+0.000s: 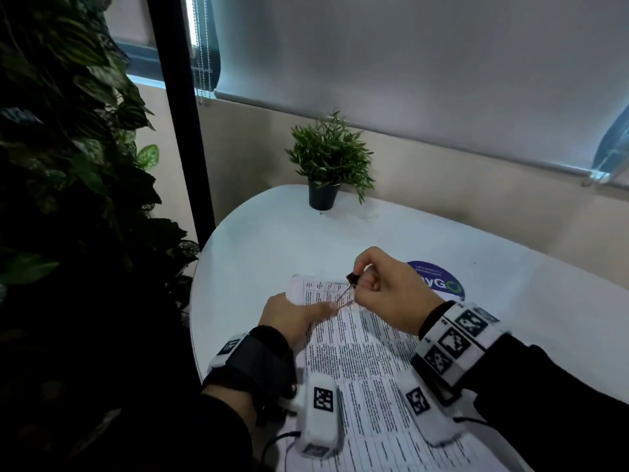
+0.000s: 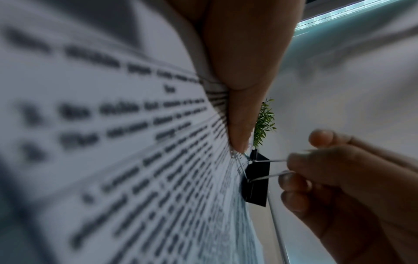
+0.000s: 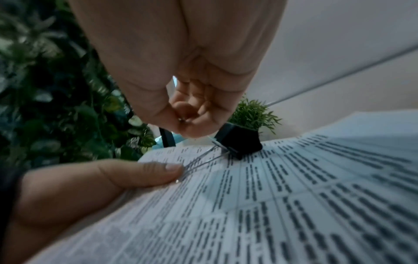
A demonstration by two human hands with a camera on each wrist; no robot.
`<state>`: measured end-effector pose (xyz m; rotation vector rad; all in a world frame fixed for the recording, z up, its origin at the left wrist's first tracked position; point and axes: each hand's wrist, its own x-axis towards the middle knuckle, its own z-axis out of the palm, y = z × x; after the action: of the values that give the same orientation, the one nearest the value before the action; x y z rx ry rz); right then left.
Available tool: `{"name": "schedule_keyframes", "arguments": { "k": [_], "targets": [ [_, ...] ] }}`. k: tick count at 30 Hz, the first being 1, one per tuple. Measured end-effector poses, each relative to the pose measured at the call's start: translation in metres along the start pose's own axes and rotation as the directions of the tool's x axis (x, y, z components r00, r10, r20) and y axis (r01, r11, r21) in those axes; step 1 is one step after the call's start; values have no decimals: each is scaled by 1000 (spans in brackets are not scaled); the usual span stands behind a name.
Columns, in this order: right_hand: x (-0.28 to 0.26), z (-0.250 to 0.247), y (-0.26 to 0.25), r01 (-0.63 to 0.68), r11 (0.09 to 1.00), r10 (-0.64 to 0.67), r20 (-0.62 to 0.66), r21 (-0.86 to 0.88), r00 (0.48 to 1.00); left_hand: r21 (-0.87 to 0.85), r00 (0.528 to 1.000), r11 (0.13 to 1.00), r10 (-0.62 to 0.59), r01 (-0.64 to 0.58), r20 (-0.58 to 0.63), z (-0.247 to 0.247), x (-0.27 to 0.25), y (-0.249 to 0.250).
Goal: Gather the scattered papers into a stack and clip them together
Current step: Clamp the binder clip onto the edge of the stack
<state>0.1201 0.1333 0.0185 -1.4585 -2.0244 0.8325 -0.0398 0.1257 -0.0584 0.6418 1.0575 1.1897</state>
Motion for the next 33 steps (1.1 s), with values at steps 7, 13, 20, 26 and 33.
{"name": "schedule_keyframes", "arguments": {
  "k": [7,13,20,26,33],
  "targets": [
    [-10,-24,13,-183,693,150,109,697,983,81,1000,997,2,-1,-16,-3,-3,5],
    [-13,-5,7,-229,450,59,227,863,972,138,998,990,21,-12,-64,1,-4,5],
    [-10,29,3,-190,863,93,221,469,971,234,987,972,68,-32,-145,-1,-2,3],
    [-11,38,3,-95,990,91,37,102,995,272,985,961,86,-43,-147,-1,0,1],
    [-20,34,-5,-45,997,46,-13,66,999,215,982,974,105,-70,-155,1,-4,0]
  ]
}}
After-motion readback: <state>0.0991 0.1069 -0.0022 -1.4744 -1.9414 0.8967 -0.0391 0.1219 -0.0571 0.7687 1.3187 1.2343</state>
